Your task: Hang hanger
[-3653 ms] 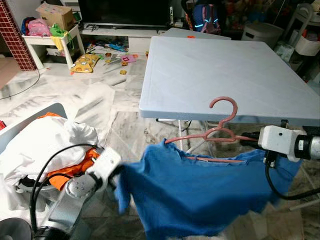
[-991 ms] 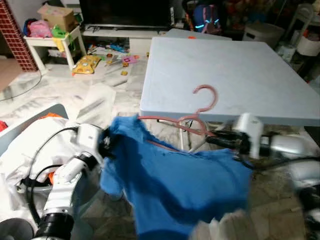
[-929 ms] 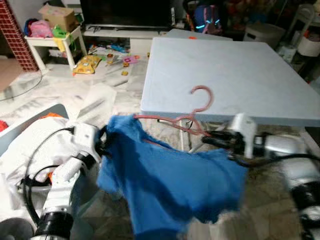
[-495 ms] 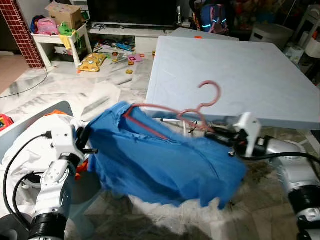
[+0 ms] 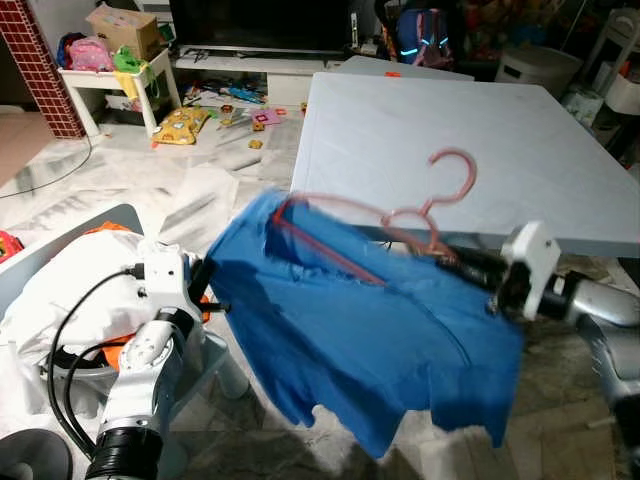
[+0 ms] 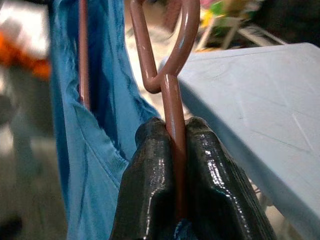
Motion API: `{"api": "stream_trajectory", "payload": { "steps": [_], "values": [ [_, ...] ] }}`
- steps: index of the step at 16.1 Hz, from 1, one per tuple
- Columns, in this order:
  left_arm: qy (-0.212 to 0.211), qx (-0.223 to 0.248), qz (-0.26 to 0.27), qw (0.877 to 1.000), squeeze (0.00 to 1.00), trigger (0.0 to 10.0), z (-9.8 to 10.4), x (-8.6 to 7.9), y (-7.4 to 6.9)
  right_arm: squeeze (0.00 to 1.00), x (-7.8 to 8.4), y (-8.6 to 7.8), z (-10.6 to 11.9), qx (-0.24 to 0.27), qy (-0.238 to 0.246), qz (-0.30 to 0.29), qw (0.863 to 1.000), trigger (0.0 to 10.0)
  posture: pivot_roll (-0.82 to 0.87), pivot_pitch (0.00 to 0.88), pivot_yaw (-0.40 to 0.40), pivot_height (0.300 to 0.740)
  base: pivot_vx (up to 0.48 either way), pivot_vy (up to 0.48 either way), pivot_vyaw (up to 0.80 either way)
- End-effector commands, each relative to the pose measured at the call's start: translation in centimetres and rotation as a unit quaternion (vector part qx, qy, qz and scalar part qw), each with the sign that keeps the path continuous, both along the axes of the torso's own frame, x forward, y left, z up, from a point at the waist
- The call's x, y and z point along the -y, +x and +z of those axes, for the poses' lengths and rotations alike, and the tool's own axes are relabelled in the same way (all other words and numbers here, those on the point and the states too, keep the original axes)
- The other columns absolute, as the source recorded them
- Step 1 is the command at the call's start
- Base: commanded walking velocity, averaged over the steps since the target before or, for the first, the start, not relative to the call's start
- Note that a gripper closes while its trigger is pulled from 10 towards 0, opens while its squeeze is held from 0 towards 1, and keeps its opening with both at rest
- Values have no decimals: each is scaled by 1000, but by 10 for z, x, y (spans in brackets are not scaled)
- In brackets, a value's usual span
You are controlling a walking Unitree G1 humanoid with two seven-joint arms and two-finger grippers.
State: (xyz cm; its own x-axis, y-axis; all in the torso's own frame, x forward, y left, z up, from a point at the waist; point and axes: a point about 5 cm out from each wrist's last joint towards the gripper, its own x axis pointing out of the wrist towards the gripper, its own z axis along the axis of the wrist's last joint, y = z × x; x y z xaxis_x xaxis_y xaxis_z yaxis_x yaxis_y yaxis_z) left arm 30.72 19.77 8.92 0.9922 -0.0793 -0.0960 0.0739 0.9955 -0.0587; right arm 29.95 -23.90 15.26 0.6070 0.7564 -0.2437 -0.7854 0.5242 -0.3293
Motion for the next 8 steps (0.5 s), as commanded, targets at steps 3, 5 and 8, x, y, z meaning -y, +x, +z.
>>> {"api": "stream_trajectory", "payload": {
  "steps": [3,5,8],
  "values": [
    [-9,104,-3,995,0,0,50,0,13,0,3,-7,1,34,-132,51,989,0,-129,0,-23,740,0,0,0],
    [-28,151,5,988,0,0,72,1,16,0,9,-12,-2,36,-190,68,979,0,-132,0,-21,740,0,0,0],
    [-54,162,11,985,0,0,79,0,17,0,16,-14,-3,42,-231,76,969,0,-134,0,-19,740,0,0,0]
  ]
}}
